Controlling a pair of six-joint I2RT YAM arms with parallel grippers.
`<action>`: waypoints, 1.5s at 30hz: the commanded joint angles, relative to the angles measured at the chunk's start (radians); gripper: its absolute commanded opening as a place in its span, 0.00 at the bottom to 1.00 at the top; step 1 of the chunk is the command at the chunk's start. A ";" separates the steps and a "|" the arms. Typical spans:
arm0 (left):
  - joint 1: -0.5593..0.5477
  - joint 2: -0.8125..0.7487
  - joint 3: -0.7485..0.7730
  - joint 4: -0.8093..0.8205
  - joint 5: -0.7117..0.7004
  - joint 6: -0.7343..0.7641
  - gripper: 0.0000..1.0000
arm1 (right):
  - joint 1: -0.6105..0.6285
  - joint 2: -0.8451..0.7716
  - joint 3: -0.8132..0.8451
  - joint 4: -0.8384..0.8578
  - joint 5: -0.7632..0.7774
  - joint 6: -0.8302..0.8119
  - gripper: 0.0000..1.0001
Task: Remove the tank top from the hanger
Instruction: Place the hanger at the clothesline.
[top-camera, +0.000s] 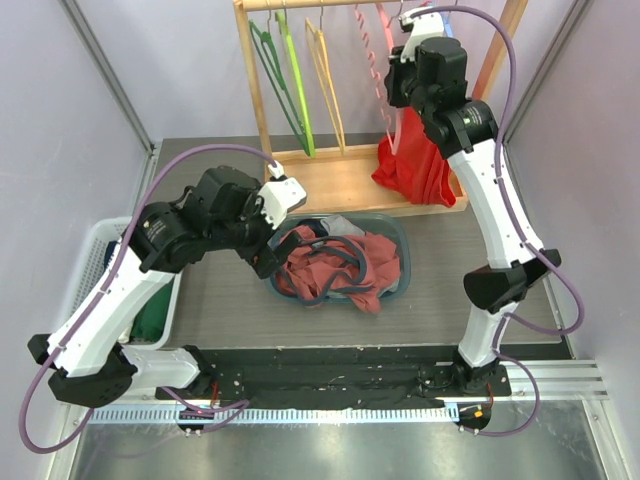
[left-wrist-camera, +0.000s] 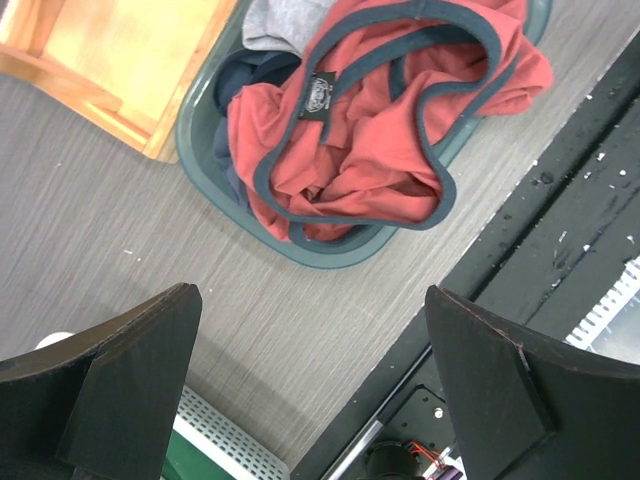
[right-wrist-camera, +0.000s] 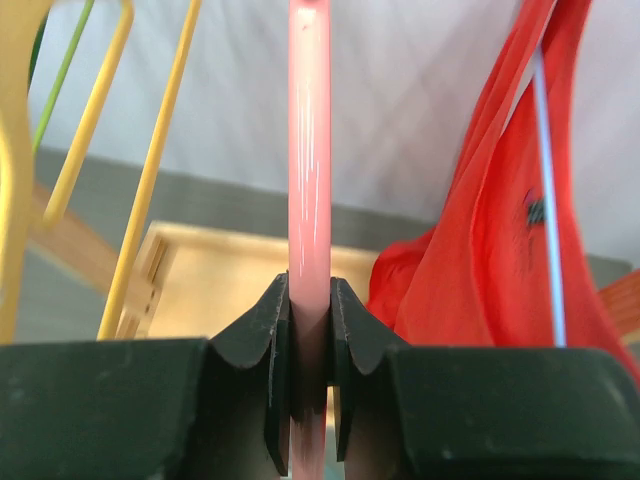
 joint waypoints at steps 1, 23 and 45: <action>0.004 -0.015 0.051 0.038 -0.051 0.020 1.00 | 0.003 -0.207 -0.159 0.013 -0.117 0.064 0.01; -0.008 0.095 0.425 0.011 0.446 0.385 1.00 | 0.018 -0.988 -0.704 -0.359 -0.549 0.104 0.01; -0.008 0.153 0.483 -0.127 0.652 0.542 1.00 | 0.115 -1.054 -0.967 -0.225 -0.815 -0.459 0.01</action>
